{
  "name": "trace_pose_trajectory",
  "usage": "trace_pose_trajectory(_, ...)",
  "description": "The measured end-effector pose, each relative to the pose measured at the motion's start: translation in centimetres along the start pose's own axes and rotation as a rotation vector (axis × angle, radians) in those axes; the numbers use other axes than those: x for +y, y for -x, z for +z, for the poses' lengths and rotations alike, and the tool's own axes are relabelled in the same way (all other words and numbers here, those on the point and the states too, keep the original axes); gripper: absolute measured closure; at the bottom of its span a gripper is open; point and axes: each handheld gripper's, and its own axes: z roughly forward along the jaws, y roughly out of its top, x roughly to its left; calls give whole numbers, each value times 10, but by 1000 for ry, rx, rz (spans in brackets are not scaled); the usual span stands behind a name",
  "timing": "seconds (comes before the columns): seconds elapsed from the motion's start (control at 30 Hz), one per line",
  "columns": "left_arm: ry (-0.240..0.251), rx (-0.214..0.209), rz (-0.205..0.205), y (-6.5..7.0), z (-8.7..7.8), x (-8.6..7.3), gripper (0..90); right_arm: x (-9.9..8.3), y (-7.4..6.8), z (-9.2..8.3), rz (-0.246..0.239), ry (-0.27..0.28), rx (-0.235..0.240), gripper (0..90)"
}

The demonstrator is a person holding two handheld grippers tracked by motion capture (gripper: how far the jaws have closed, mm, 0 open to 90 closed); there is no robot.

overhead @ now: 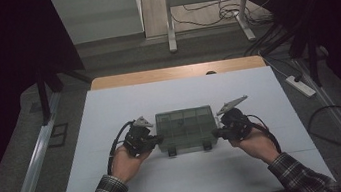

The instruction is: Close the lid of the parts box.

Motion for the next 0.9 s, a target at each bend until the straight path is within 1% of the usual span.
trace_pose_trajectory(0.13, -1, 4, -10, 1, 1, -3, 891, 0, 4, 1, 11, 19, -13, 887)
trace_pose_trajectory(0.2, 3, 3, -18, 1, 2, -4, 891, 0, 5, 3, 13, 19, -17, 888)
trace_pose_trajectory(0.33, -19, 23, -2, 3, 4, -5, 891, 0, 5, 13, 9, 0, -28, 888)
trace_pose_trajectory(0.47, -16, 29, 1, 6, 5, -6, 891, 0, 4, 19, -11, -16, -47, 889)
trace_pose_trajectory(0.6, -2, 20, -16, 5, 5, -8, 891, 0, 4, 19, -2, -14, -47, 888)
trace_pose_trajectory(0.73, 1, 16, -23, 5, 5, -8, 891, 0, 4, 19, -3, -12, -50, 888)
trace_pose_trajectory(0.8, -2, 7, -28, 4, 5, -8, 890, 0, 3, 19, -4, -12, -53, 886)
trace_pose_trajectory(0.83, 2, 5, -34, 4, 5, -8, 888, 0, 3, 19, -3, -13, -53, 871)
trace_pose_trajectory(0.9, 3, 1, -33, 4, 5, -8, 874, 0, 2, 19, -2, -17, -50, 855)
